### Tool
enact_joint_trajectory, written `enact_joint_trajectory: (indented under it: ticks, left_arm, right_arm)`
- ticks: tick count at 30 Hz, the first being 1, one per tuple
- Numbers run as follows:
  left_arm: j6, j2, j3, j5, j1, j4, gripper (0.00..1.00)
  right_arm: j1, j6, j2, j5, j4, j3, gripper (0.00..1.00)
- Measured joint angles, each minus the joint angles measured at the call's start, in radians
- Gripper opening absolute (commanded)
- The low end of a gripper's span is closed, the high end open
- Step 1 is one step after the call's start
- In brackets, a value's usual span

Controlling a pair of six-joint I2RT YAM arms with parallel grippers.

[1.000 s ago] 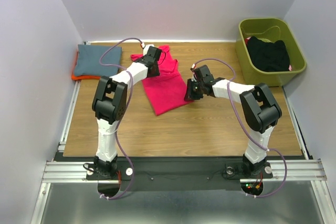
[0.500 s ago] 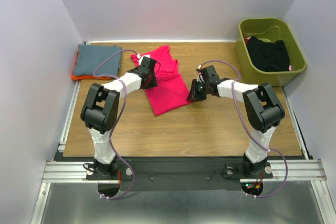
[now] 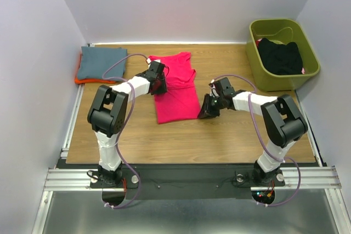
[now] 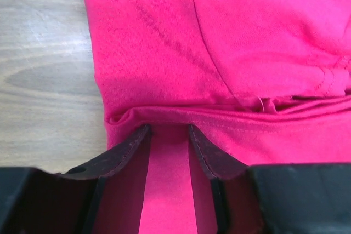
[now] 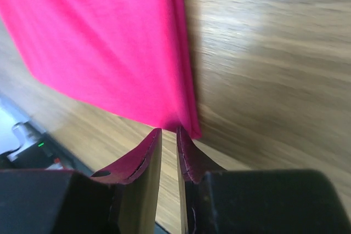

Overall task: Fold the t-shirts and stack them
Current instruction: Fold the tshirt

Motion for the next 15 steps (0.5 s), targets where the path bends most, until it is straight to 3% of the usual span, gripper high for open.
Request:
enact_joint_trajectory:
  ticks: [1, 2, 6, 11, 15]
  left_arm:
    - [-0.002, -0.014, -0.013, 0.008, 0.000, 0.001, 0.59]
    - [-0.004, -0.034, -0.032, 0.014, 0.000, -0.004, 0.62]
    - [-0.030, -0.200, -0.161, 0.046, 0.000, -0.018, 0.64]
    - [-0.060, -0.449, -0.312, 0.131, -0.003, -0.027, 0.54]
    - [-0.076, -0.471, -0.386, 0.207, -0.026, -0.015, 0.40]
  right_arm:
    - [0.000, -0.006, -0.014, 0.002, -0.016, 0.000, 0.24]
    - [0.000, -0.011, -0.020, 0.003, -0.023, 0.002, 0.23]
    - [0.000, -0.051, -0.034, -0.014, -0.056, 0.050, 0.24]
    - [0.000, -0.101, -0.030, -0.079, -0.053, 0.117, 0.23]
    - [0.000, -0.130, 0.006, -0.113, -0.043, 0.127, 0.23]
